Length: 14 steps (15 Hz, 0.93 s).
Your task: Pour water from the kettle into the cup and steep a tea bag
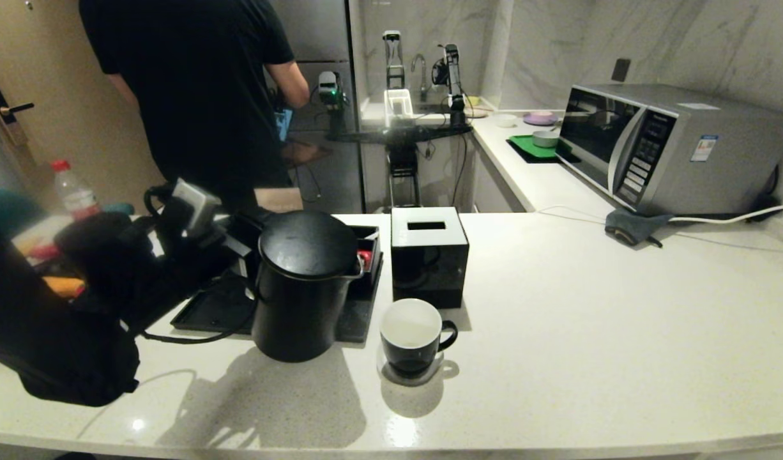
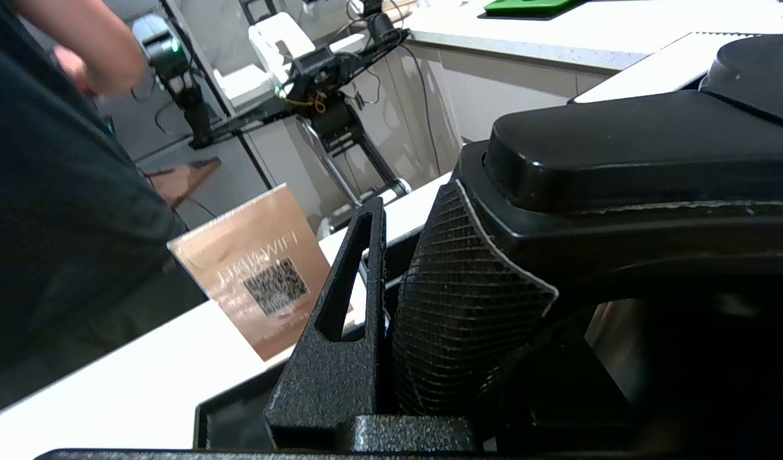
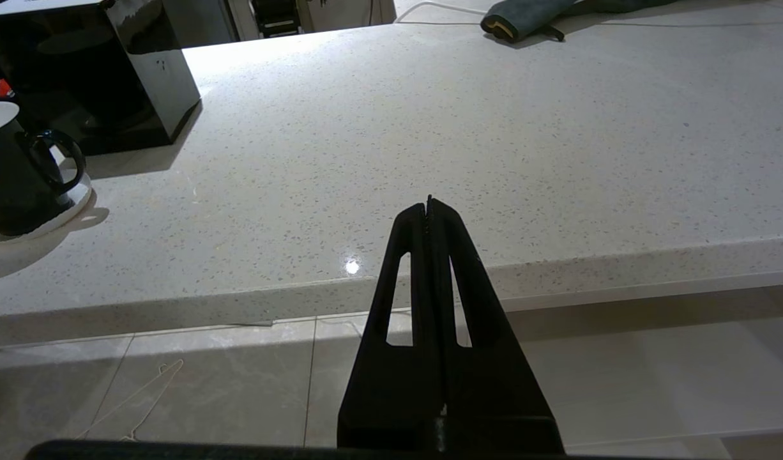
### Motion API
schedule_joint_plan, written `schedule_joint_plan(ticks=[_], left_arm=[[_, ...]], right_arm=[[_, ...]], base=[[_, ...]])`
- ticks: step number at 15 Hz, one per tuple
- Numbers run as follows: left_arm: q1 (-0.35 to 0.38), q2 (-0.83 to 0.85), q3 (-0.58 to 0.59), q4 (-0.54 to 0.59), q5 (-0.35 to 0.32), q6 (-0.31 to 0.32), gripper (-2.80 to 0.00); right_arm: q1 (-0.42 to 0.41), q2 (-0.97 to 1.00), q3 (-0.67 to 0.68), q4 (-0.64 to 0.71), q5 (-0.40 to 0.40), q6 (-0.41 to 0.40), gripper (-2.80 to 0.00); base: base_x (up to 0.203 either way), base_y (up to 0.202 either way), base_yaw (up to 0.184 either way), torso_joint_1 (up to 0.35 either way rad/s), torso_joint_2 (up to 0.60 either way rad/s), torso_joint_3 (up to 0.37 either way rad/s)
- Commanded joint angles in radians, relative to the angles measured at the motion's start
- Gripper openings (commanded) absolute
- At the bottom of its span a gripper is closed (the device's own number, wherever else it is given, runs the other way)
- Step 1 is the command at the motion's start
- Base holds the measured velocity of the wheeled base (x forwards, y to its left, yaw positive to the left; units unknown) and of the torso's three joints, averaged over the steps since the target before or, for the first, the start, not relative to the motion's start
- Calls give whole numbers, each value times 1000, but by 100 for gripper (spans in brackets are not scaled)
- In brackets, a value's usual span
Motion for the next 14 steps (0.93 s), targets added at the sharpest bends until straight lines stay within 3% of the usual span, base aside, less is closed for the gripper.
schedule_joint_plan(ticks=[1, 14], left_arm=[[-10, 4, -15, -39, 0, 10, -280], [-45, 11, -81, 57, 0, 111, -280]], right_arm=[[0, 1, 0, 0, -1, 0, -280], [0, 1, 0, 0, -1, 0, -280]], base=[[0, 0, 0, 0, 0, 0], [0, 0, 0, 0, 0, 0]])
